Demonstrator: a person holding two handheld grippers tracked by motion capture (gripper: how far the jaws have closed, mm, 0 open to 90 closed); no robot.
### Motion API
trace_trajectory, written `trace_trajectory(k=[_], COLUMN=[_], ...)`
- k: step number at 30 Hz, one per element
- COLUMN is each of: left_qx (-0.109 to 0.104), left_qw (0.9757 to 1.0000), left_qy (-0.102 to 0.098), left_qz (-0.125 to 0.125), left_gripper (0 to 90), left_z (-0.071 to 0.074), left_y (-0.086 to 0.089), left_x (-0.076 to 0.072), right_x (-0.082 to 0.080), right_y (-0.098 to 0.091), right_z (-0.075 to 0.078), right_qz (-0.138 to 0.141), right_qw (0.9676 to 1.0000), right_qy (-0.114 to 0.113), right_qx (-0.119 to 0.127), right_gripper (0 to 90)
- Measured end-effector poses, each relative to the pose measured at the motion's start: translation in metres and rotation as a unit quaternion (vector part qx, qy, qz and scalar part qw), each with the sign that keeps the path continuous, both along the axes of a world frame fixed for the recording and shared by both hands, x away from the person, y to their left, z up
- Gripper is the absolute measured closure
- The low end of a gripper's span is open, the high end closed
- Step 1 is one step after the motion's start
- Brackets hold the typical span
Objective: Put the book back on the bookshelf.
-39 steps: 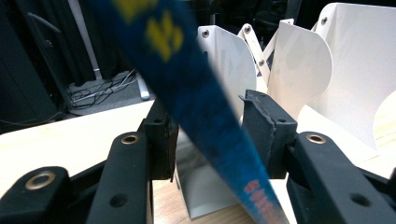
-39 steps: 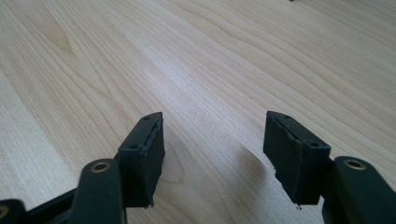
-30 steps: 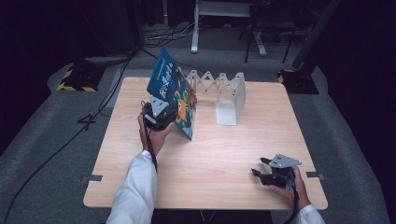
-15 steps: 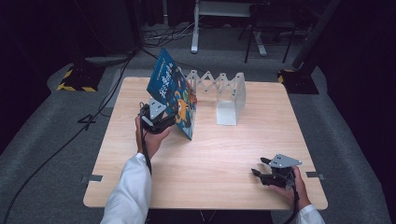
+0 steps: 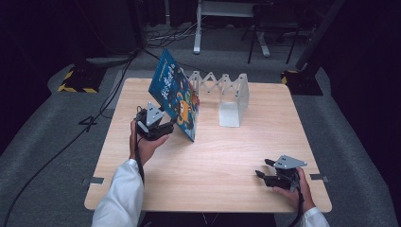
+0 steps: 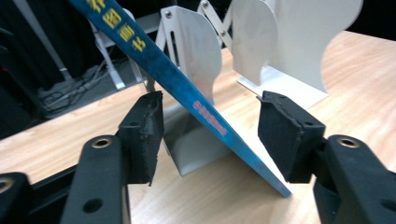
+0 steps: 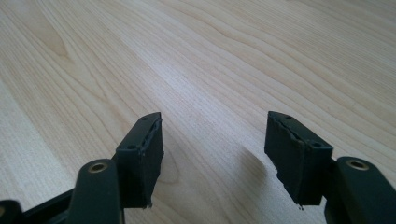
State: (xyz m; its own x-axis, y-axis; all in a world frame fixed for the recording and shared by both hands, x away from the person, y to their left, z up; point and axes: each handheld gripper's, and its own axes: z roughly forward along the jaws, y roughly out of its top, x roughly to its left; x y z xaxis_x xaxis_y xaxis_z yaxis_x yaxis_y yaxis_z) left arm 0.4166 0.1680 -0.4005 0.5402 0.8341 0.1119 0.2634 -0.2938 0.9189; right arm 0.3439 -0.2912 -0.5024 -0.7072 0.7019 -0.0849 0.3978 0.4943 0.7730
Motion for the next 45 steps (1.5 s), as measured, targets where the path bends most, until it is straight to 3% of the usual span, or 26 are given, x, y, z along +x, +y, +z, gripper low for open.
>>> trace_trajectory(k=[12,20,26,28,30,32,37,45], left_qx=[0.043,0.081,0.095,0.111,0.111,0.128,0.133,0.155], left_qw=[0.9984,0.9949,0.9932,0.9916,0.9912,0.9885,0.9864,0.9796], left_qy=[0.013,0.032,0.037,0.037,0.042,0.048,0.058,0.073], left_qz=[-0.035,-0.052,-0.056,-0.055,-0.057,-0.065,-0.077,-0.104], left_gripper=[31.3,26.2,24.7,24.5,22.8,22.5,20.3,17.0], left_z=[0.001,-0.002,-0.003,-0.003,-0.003,-0.006,-0.013,-0.028], left_y=[-0.001,0.002,0.007,0.009,0.010,0.011,0.012,0.016], left_x=[-0.020,-0.034,-0.041,-0.045,-0.046,-0.050,-0.056,-0.072], right_x=[0.001,-0.001,-0.001,0.000,0.000,-0.001,-0.002,-0.007], right_y=[0.002,0.000,0.001,0.002,0.001,-0.002,-0.005,-0.009], right_z=[0.003,0.010,0.014,0.015,0.016,0.020,0.023,0.025], right_qz=[-0.007,-0.012,-0.015,-0.012,-0.011,-0.011,-0.017,-0.017], right_qw=[0.9999,0.9996,0.9995,0.9995,0.9994,0.9995,0.9994,0.9991], right_qy=[0.003,0.002,0.005,0.003,0.005,-0.001,-0.002,-0.001], right_qx=[-0.014,-0.023,-0.026,-0.031,-0.033,-0.031,-0.030,-0.038], right_gripper=[31.8,28.3,25.8,24.9,24.8,24.8,24.9,24.8])
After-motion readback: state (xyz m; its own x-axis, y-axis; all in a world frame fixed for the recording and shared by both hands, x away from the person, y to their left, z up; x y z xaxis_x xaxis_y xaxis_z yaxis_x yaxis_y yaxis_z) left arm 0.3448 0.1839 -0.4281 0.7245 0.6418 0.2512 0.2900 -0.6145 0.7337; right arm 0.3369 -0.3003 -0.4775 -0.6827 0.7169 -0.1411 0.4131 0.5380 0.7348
